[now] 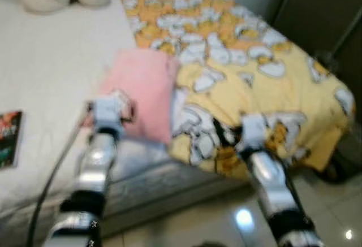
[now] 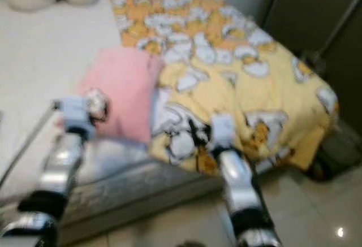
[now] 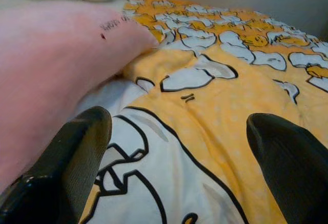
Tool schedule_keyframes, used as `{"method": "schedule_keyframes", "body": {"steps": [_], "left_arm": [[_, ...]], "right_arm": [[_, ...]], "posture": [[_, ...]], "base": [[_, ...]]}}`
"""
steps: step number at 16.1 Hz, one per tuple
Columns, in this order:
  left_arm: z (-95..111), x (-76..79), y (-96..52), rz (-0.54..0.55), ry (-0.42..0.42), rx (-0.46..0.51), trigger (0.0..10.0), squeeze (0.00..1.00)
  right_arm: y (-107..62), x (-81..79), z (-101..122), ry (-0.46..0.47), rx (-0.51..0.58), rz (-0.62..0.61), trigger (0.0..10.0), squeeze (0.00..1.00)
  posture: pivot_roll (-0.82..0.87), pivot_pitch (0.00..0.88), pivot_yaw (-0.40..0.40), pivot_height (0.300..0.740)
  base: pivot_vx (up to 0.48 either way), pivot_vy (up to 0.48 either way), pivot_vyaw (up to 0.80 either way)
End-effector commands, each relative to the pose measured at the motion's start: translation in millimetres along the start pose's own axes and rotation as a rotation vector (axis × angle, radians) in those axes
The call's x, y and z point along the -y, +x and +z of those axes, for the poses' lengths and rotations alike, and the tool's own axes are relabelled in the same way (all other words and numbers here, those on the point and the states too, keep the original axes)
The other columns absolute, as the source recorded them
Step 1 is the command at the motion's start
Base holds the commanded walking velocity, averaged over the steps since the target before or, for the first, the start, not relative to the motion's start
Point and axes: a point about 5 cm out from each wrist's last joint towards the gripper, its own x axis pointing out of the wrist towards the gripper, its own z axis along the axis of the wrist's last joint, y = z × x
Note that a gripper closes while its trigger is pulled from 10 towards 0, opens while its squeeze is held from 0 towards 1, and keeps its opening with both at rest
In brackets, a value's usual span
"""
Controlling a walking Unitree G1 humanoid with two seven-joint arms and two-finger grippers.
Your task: Clean up the room
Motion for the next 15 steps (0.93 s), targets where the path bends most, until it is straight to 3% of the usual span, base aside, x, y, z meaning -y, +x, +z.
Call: {"method": "schedule_keyframes", "body": {"steps": [1,8,11,13,15], "left_arm": [[3,-10.8,0.9,0.039,0.017,0.007,10.0,0.00],[-1,-11.0,-0.7,0.053,0.031,-0.005,10.0,0.00],[1,-11.3,0.9,0.057,0.028,-0.002,10.0,0.00],[10,-25.6,8.0,0.140,0.042,0.006,10.0,0.00],[35,-42.5,18.4,0.165,0.040,0.080,10.0,0.00]], "right_arm": [[5.0,-3.0,9,-0.011,0.038,0.012,10.0,0.00],[8.0,-3.3,11,-0.029,0.035,0.036,10.0,0.00],[8.2,-4.1,11,-0.026,0.030,0.038,10.0,0.00],[8.1,-3.5,12,-0.023,0.043,0.038,10.0,0.00],[14.6,-2.7,20,0.061,0.050,0.038,10.0,0.00]], "posture": [[-0.02,0.004,-0.030,0.740],[-0.01,0.011,-0.048,0.740],[-0.01,0.013,-0.048,0.740],[-0.01,0.013,-0.048,0.740],[-0.02,0.018,-0.043,0.740]], "base": [[0.480,0.000,0.00],[0.480,0.000,0.00],[0.480,0.000,-0.76],[0.000,0.000,0.00],[0.000,0.000,0.00]]}}
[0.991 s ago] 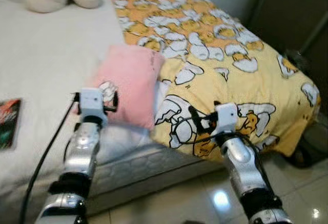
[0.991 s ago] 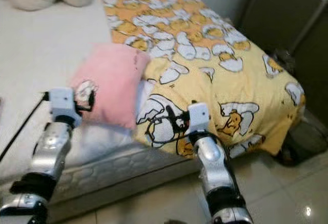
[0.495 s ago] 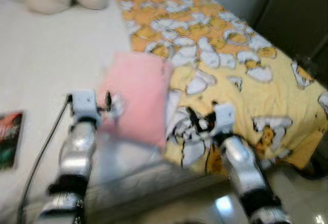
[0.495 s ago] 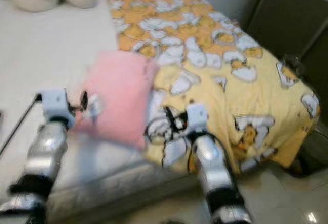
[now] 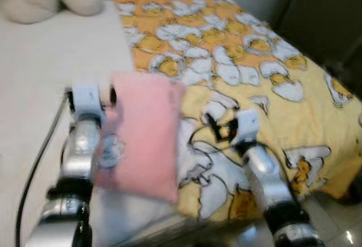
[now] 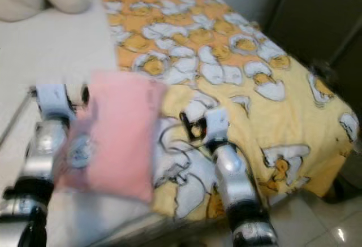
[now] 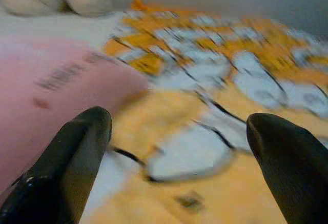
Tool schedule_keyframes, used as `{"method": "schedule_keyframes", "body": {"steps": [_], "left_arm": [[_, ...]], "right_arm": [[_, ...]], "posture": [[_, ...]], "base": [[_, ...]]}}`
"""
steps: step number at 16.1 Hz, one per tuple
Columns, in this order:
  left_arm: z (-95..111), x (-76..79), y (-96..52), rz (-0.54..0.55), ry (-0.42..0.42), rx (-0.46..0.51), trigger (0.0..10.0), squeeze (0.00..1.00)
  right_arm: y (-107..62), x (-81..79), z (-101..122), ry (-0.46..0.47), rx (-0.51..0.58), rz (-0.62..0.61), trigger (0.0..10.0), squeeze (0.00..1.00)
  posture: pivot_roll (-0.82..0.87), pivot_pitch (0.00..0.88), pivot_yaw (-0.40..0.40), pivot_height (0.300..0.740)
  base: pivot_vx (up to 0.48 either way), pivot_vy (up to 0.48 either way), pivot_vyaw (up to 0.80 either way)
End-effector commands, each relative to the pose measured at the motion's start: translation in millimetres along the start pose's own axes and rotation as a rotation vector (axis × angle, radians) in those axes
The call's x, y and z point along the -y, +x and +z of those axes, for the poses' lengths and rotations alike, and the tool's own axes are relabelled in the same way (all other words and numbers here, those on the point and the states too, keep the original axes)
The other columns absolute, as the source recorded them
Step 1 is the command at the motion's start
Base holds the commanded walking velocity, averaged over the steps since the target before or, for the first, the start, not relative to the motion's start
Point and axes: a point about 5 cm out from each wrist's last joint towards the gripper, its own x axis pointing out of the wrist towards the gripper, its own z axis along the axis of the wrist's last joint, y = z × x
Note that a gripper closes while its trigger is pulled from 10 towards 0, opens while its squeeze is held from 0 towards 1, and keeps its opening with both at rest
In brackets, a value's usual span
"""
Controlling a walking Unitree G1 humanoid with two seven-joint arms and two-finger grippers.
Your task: Clean up the room
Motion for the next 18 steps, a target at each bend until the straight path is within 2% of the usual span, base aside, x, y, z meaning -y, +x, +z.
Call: {"method": "schedule_keyframes", "body": {"steps": [1,3,5,7,9,10,12,13,14,16,17,18], "left_arm": [[4,-17.4,1.5,0.022,0.020,0.007,10.0,0.00],[25,-28.3,12.9,-0.017,0.016,0.049,10.0,0.00],[34,-34.9,20.7,-0.066,0.003,0.014,10.0,0.00],[30,-31.9,24.9,-0.191,-0.036,-0.085,10.0,0.00],[13,-29.0,23.7,-0.302,-0.131,-0.229,10.0,0.00],[7,-33.5,24.7,-0.291,-0.121,-0.278,10.0,0.00],[3,-52.9,30.4,-0.159,-0.047,-0.327,10.0,0.00],[5,-66.4,31.7,-0.072,-0.008,-0.324,10.0,0.00],[9,-77.6,33.0,-0.029,-0.032,-0.311,10.0,0.00],[10,-82.5,32.9,-0.021,-0.051,-0.313,10.0,0.00],[8,-83.1,32.1,-0.043,-0.082,-0.330,10.0,0.00],[6,-78.2,32.3,-0.104,-0.154,-0.348,10.0,0.00]], "right_arm": [[7.7,-2.9,12,0.061,0.031,0.014,10.0,0.00],[14.3,-6.0,21,0.142,0.036,0.035,10.0,0.00],[18.1,-10.4,22,0.195,0.025,0.055,10.0,0.00],[21.0,-12.4,17,0.268,-0.023,0.057,10.0,0.00],[22.5,-9.5,9,0.359,-0.079,0.039,10.0,0.00],[24.4,-8.2,5,0.390,-0.105,0.027,10.0,0.00],[34.2,-12.3,4,0.405,-0.145,0.051,10.0,0.00],[39.1,-15.1,7,0.383,-0.151,0.064,10.0,0.00],[44.6,-17.6,14,0.380,-0.139,0.089,10.0,0.00],[45.8,-18.3,14,0.384,-0.144,0.092,10.0,0.00],[48.6,-23.0,14,0.403,-0.148,0.107,10.0,0.00],[52.8,-29.7,16,0.426,-0.145,0.134,10.0,0.00]], "posture": [[-0.02,0.019,-0.040,0.740],[-0.02,0.021,-0.038,0.740],[-0.02,0.022,-0.035,0.740],[-0.01,0.025,-0.034,0.740],[-0.01,0.039,-0.038,0.740],[-0.01,0.056,-0.033,0.740],[-0.01,0.098,-0.033,0.740],[0.00,0.110,-0.038,0.740],[0.00,0.141,-0.044,0.740],[0.00,0.179,-0.046,0.740],[0.00,0.212,-0.046,0.740],[-0.01,0.237,-0.049,0.740]], "base": [[0.000,0.000,0.00],[0.000,0.000,0.00],[0.000,0.000,0.00],[0.000,0.000,0.00],[0.000,0.000,0.00],[0.000,0.000,0.00],[0.000,0.000,0.00],[0.000,0.000,0.00],[0.000,0.000,0.00],[0.000,0.000,0.00],[0.000,0.000,0.00],[0.000,0.000,0.00]]}}
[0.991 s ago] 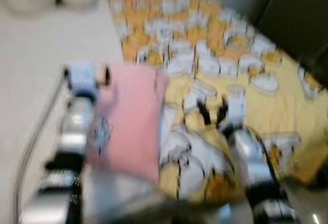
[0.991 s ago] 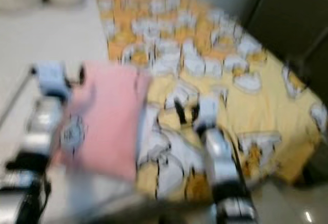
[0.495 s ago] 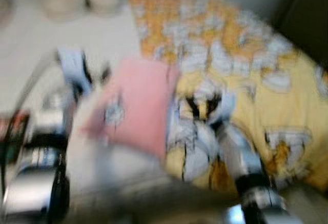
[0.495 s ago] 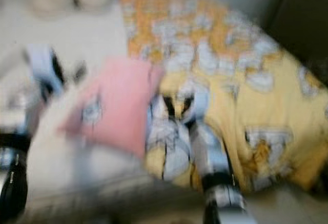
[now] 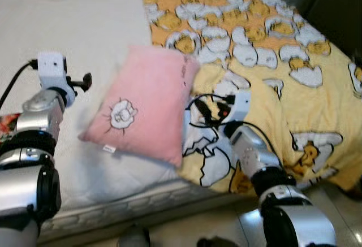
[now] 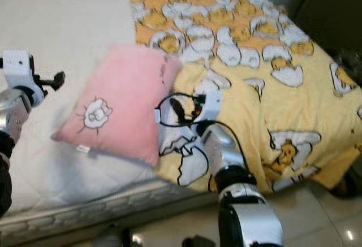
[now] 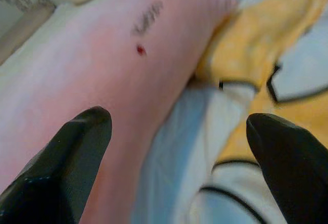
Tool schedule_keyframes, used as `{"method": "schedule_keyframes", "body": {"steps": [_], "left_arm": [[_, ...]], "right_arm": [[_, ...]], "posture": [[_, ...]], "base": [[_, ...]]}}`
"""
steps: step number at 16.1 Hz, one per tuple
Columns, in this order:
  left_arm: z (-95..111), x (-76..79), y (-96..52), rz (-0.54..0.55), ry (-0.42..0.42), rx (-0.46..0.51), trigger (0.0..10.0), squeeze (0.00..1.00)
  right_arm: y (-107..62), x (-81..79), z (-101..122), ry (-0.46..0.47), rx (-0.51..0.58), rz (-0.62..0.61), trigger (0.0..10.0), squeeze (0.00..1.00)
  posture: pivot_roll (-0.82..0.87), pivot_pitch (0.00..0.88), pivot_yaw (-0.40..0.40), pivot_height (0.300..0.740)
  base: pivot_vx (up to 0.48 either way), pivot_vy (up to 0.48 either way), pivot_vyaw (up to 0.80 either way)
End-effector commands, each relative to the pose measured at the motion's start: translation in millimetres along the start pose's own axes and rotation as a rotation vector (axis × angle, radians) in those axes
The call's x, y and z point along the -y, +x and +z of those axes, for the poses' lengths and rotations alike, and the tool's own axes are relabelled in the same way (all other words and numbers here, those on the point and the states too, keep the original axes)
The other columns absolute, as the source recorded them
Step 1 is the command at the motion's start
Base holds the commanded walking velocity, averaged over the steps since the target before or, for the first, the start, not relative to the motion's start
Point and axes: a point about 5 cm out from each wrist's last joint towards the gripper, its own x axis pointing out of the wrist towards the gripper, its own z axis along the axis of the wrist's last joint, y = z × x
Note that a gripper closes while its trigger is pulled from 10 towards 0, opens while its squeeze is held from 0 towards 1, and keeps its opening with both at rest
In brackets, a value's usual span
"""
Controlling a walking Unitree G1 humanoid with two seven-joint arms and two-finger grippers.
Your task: Clean up the room
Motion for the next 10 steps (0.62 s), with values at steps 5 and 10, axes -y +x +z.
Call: {"method": "schedule_keyframes", "body": {"steps": [5,10], "left_arm": [[-3,25.8,5.1,-0.202,-0.066,-0.059,10.0,0.00],[3,29.8,3.8,-0.302,-0.073,-0.054,10.0,0.00]], "right_arm": [[11.7,-16.9,-6,0.120,-0.030,0.037,10.0,0.00],[33.4,-71.7,-6,0.152,-0.063,0.174,10.0,0.00]], "posture": [[-0.01,0.319,-0.048,0.740],[0.04,0.359,-0.050,0.740]], "base": [[0.000,0.000,0.00],[0.000,0.000,0.00]]}}
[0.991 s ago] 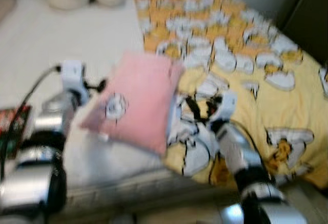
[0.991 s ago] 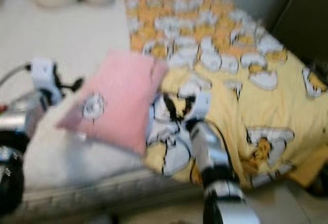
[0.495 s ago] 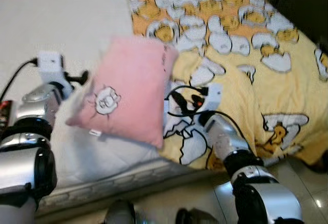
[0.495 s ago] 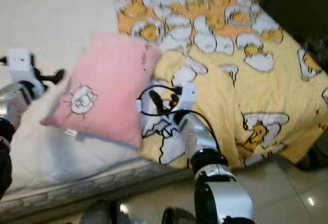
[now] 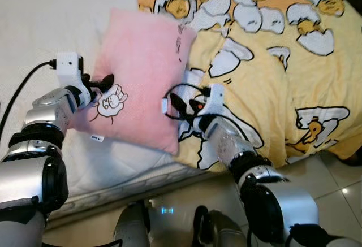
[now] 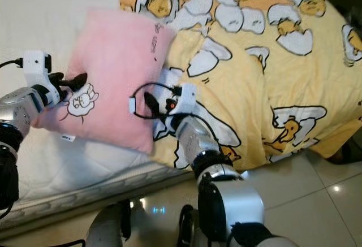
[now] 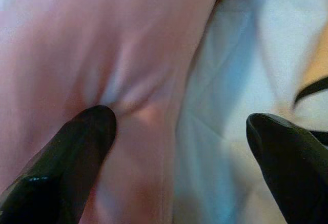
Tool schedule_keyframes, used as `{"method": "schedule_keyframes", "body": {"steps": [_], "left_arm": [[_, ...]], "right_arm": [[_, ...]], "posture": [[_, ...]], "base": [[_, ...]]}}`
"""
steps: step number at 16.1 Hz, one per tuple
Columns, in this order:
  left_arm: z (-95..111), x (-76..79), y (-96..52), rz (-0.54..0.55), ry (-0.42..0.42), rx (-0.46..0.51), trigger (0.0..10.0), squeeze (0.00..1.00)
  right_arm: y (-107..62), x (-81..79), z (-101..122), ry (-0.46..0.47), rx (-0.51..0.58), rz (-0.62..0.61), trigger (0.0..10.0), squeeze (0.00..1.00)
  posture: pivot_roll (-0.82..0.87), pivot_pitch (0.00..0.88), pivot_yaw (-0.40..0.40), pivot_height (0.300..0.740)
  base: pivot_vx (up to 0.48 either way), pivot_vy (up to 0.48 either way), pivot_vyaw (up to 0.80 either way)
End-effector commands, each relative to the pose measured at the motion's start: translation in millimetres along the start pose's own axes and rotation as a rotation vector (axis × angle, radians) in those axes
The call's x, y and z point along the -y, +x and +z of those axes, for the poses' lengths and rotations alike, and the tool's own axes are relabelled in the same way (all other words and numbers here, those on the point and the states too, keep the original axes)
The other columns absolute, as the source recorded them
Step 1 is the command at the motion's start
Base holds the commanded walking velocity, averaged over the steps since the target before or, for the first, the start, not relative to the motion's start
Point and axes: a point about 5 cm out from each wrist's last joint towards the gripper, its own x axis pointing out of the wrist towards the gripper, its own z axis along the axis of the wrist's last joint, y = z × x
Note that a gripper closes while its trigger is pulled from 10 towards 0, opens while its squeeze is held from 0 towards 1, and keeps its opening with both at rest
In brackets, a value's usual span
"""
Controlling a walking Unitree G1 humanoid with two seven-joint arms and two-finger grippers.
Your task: Clean up the room
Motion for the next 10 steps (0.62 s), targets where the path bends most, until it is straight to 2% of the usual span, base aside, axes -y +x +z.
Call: {"method": "schedule_keyframes", "body": {"steps": [1,3,4,6,10], "left_arm": [[-6,3.0,-0.9,-0.056,-0.001,-0.032,10.0,0.00],[-3,9.8,-11.4,-0.254,0.019,-0.019,10.0,0.00],[-3,11.5,-13.3,-0.282,0.018,-0.018,10.0,0.00],[-12,24.8,-22.5,-0.406,0.025,-0.036,10.0,0.00],[-34,37.7,-35.0,-0.451,0.013,-0.088,10.0,0.00]], "right_arm": [[7.5,-19.1,-6,0.013,-0.012,0.064,10.0,0.00],[13.3,-32.8,-5,0.009,-0.013,0.105,10.0,0.00],[13.8,-33.6,-5,0.010,-0.013,0.105,10.0,0.00],[15.5,-37.7,-6,0.012,-0.014,0.110,10.0,0.00],[25.5,-64.6,19,0.040,0.065,0.235,10.0,0.00]], "posture": [[0.06,0.360,-0.058,0.740],[0.08,0.365,-0.068,0.740],[0.08,0.366,-0.070,0.740],[0.09,0.368,-0.078,0.740],[0.10,0.361,-0.095,0.740]], "base": [[0.000,0.000,0.00],[0.000,0.000,0.00],[0.000,0.000,0.00],[0.000,0.000,0.00],[0.000,0.000,0.00]]}}
